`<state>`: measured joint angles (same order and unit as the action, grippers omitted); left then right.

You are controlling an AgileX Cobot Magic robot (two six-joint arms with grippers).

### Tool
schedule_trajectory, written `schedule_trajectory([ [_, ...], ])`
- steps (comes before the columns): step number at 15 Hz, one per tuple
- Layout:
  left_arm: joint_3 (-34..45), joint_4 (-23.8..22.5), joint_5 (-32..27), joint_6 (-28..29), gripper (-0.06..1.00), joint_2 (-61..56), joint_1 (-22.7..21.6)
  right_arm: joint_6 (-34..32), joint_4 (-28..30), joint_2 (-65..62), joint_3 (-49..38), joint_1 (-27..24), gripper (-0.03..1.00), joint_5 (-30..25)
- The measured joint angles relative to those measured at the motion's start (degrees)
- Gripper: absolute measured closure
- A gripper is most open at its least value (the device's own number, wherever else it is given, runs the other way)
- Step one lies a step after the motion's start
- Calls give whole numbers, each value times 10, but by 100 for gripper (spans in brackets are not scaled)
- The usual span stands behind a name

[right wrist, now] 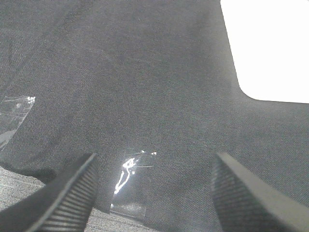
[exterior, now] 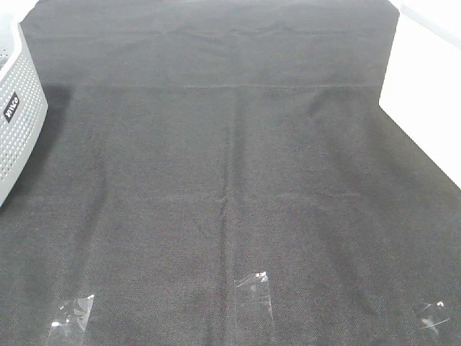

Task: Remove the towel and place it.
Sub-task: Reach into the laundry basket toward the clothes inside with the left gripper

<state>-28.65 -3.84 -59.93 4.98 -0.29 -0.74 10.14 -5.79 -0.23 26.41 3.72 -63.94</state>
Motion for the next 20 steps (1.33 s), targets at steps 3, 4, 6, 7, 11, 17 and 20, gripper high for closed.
schedule_trajectory([
  [3, 0, 0, 0, 0, -5, 0, 0, 0, 0, 0, 0, 0, 31, 0],
  [4, 0, 0, 0, 0, -5, 0, 0, 0, 0, 0, 0, 0, 31, 0],
  [6, 0, 0, 0, 0, -5, 0, 0, 0, 0, 0, 0, 0, 31, 0],
  [7, 0, 0, 0, 0, -5, 0, 0, 0, 0, 0, 0, 0, 31, 0],
  [11, 0, 0, 0, 0, -5, 0, 0, 0, 0, 0, 0, 0, 31, 0],
  [17, 0, 0, 0, 0, -5, 0, 0, 0, 0, 0, 0, 0, 31, 0],
  [20, 0, 0, 0, 0, -5, 0, 0, 0, 0, 0, 0, 0, 31, 0],
])
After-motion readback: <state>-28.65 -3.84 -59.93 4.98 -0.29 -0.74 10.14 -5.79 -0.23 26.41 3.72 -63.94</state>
